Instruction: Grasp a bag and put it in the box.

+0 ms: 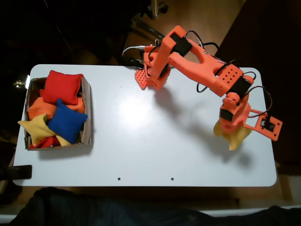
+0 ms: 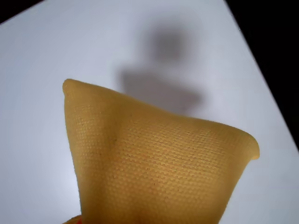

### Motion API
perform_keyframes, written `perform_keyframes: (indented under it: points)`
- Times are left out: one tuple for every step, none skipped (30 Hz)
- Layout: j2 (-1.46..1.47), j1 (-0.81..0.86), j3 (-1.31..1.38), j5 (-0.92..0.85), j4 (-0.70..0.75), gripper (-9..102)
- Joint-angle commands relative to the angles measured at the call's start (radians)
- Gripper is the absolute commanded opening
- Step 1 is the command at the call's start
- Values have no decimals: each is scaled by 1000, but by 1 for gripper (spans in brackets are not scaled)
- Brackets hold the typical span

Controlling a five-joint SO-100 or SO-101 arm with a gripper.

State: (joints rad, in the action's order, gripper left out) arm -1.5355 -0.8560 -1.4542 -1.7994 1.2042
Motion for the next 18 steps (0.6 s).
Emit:
perform_keyframes:
  points:
    - [-129, 26, 12, -2, 25, 2]
    - [-141, 34, 12, -3, 35, 2]
    - [-152, 41, 12, -3, 46, 2]
    - [-164, 49, 12, -5, 58, 2]
    - [-178, 58, 12, -6, 69, 2]
    - [-192, 69, 12, -6, 81, 2]
    - [-206, 80, 12, -8, 92, 2]
    - [-216, 91, 12, -9, 101, 2]
    - [-227, 103, 12, -9, 110, 2]
    - [-238, 114, 12, -11, 120, 2]
    - [-245, 126, 12, -12, 129, 2]
    - [-255, 140, 12, -14, 137, 2]
    - [-262, 152, 12, -15, 143, 2]
    - [-273, 166, 12, -17, 152, 2]
    - [-282, 178, 11, -20, 161, 2]
    - [-293, 189, 11, -23, 170, 2]
    - [-305, 201, 11, -28, 181, 2]
    - [-318, 212, 9, -31, 189, 2]
